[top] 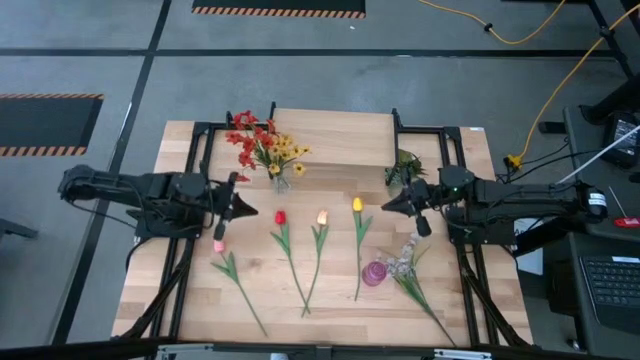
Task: Pick and place flowers into a vace then onto a shelf
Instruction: Put the white flowers into the transparent vase
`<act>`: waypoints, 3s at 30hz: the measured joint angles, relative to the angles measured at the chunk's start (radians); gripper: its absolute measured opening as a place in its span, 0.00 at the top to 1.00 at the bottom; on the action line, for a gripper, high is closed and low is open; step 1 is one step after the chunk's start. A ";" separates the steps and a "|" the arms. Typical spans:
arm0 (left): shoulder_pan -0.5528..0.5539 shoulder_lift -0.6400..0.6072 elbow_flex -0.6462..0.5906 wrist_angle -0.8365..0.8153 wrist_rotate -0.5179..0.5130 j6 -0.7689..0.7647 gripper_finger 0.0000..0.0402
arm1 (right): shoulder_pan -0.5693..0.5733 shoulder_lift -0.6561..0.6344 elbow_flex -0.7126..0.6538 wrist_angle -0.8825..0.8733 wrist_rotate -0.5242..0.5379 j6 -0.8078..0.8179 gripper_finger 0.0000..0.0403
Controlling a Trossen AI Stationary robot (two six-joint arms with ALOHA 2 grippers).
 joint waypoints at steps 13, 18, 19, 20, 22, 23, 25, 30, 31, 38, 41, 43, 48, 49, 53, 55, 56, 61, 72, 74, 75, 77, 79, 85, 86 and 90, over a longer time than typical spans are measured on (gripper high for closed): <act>-0.322 0.412 0.000 0.395 -0.389 -0.025 0.99 | 0.297 0.000 0.241 -0.481 0.308 0.113 1.00; -0.371 0.558 0.000 0.571 -0.489 0.009 1.00 | 0.413 0.026 0.285 -0.528 0.413 0.214 1.00; -0.375 0.583 0.000 0.604 -0.484 0.017 1.00 | 0.438 0.041 0.292 -0.528 0.418 0.235 1.00; -0.377 0.604 0.000 0.634 -0.472 0.022 1.00 | 0.463 0.060 0.302 -0.529 0.424 0.252 1.00; -0.380 0.632 0.000 0.684 -0.444 0.023 0.99 | 0.516 0.102 0.321 -0.532 0.442 0.292 1.00; -0.380 0.639 0.002 0.699 -0.436 0.022 0.99 | 0.542 0.127 0.332 -0.544 0.450 0.312 1.00; -0.380 0.649 0.023 0.692 -0.436 0.022 1.00 | 0.598 0.185 0.366 -0.597 0.478 0.367 1.00; -0.399 0.674 0.087 0.668 -0.437 0.028 0.99 | 0.745 0.331 0.470 -0.805 0.581 0.607 1.00; -0.406 0.683 0.093 0.665 -0.437 0.033 0.99 | 0.776 0.359 0.491 -0.838 0.582 0.663 1.00; -0.447 0.752 0.140 0.663 -0.510 0.041 1.00 | 0.994 0.546 0.671 -1.004 0.622 0.965 1.00; -0.447 0.762 0.154 0.664 -0.516 0.041 0.99 | 1.070 0.613 0.764 -1.125 0.663 1.088 1.00; -0.446 0.764 0.157 0.663 -0.518 0.041 0.99 | 1.113 0.654 0.820 -1.215 0.647 1.232 1.00; -0.446 0.765 0.157 0.664 -0.517 0.041 1.00 | 1.210 0.756 0.944 -1.390 0.639 1.484 1.00; -0.445 0.765 0.157 0.664 -0.517 0.041 1.00 | 1.224 0.773 0.961 -1.415 0.636 1.514 1.00; -0.436 0.765 0.157 0.664 -0.518 0.041 0.99 | 1.259 0.811 0.987 -1.451 0.649 1.580 1.00; -0.431 0.765 0.157 0.664 -0.520 0.047 0.98 | 1.264 0.820 0.983 -1.446 0.649 1.598 1.00; -0.427 0.765 0.157 0.664 -0.520 0.055 0.98 | 1.264 0.822 0.979 -1.447 0.649 1.608 0.99; -0.408 0.765 0.157 0.664 -0.520 0.067 0.98 | 1.264 0.845 0.967 -1.429 0.648 1.637 0.95; -0.360 0.765 0.157 0.663 -0.519 0.067 0.98 | 1.271 0.921 0.966 -1.382 0.628 1.680 0.73; -0.356 0.765 0.157 0.663 -0.518 0.067 0.99 | 1.270 0.943 0.966 -1.386 0.629 1.680 0.68; -0.356 0.765 0.157 0.663 -0.518 0.067 0.99 | 1.271 0.955 0.966 -1.388 0.628 1.680 0.66; -0.356 0.765 0.157 0.663 -0.518 0.067 0.99 | 1.271 0.978 0.966 -1.388 0.619 1.680 0.62; -0.357 0.765 0.157 0.663 -0.517 0.067 0.99 | 1.271 1.000 0.966 -1.389 0.615 1.680 0.59; -0.357 0.765 0.157 0.663 -0.516 0.067 0.99 | 1.271 1.061 0.966 -1.392 0.611 1.680 0.57; -0.357 0.765 0.157 0.663 -0.516 0.067 0.99 | 1.271 1.068 0.965 -1.394 0.610 1.680 0.57; -0.357 0.765 0.157 0.663 -0.516 0.067 0.99 | 1.271 1.089 0.965 -1.393 0.610 1.728 0.57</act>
